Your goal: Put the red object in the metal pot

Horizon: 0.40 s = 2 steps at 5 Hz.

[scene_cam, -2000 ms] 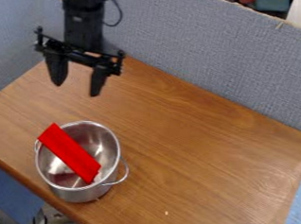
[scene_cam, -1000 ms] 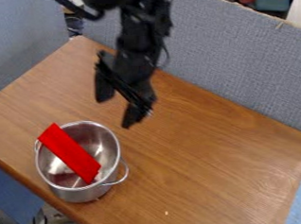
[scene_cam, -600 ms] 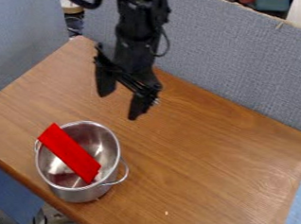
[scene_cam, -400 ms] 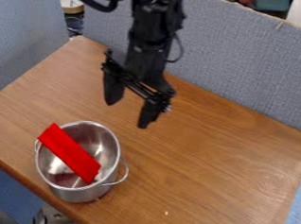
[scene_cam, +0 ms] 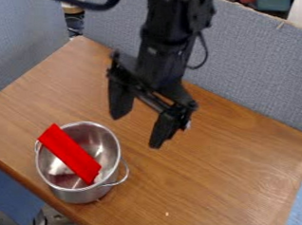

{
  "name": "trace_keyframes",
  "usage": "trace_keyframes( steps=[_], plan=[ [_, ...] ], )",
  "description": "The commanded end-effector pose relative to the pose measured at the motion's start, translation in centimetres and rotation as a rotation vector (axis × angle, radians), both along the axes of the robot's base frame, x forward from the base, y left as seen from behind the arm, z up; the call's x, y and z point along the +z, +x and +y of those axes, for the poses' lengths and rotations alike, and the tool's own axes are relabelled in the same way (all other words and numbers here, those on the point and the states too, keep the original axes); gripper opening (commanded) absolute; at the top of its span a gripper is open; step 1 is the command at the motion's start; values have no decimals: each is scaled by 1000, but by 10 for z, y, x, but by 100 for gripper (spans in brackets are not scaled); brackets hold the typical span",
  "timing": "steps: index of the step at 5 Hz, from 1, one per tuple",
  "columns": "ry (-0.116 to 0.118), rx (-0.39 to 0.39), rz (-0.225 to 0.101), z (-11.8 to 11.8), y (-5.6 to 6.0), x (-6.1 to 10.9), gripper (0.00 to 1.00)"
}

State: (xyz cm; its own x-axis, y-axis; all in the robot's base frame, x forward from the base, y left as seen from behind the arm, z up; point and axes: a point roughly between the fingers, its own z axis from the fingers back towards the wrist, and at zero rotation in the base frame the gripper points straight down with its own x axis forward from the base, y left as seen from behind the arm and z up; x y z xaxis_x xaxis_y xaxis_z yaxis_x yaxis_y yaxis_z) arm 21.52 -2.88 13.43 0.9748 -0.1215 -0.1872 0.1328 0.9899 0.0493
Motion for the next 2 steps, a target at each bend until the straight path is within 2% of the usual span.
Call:
trace_keyframes(
  steps=[1, 2],
  plan=[
    [1, 95, -43, 22, 1, 13, 100],
    [12, 185, -54, 40, -2, 11, 100]
  ],
)
